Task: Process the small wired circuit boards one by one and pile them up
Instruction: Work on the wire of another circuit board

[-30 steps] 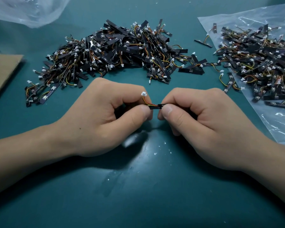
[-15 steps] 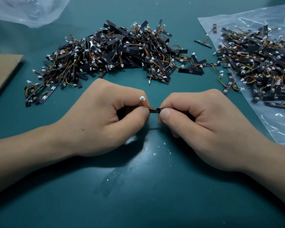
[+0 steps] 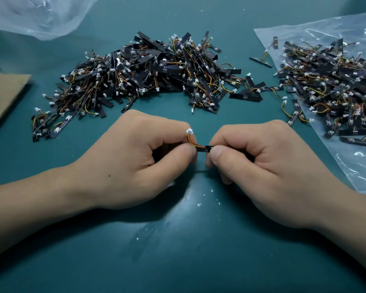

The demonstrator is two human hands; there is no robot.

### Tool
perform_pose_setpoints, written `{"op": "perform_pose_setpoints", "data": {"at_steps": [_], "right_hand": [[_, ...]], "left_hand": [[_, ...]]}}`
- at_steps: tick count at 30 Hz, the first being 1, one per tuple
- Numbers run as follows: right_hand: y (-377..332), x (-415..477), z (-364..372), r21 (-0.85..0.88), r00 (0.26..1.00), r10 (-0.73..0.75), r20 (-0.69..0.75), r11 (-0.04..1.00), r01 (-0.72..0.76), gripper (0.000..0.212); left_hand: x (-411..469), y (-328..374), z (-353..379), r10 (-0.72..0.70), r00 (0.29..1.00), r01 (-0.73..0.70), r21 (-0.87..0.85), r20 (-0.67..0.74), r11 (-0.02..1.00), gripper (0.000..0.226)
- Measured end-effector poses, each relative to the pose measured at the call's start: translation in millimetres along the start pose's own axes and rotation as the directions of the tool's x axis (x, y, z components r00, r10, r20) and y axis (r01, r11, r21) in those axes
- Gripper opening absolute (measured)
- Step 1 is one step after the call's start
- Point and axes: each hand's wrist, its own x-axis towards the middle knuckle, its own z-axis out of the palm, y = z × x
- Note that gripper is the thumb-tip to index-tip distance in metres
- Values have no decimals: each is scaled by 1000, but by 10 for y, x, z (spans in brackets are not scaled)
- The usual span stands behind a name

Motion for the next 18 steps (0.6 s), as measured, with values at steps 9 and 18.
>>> {"op": "perform_pose_setpoints", "data": {"at_steps": [9,18], "right_hand": [[-3,2,-1,3,1000,-8,-12,1000,8,24],[-11,-3,-14,14,999,-42,-3,999,42,31]], "left_hand": [[-10,2,1,-3,1000,3,-37,-6,999,47],[-25,-11,-5,-20,999,17,-87,-32,996,46]]}}
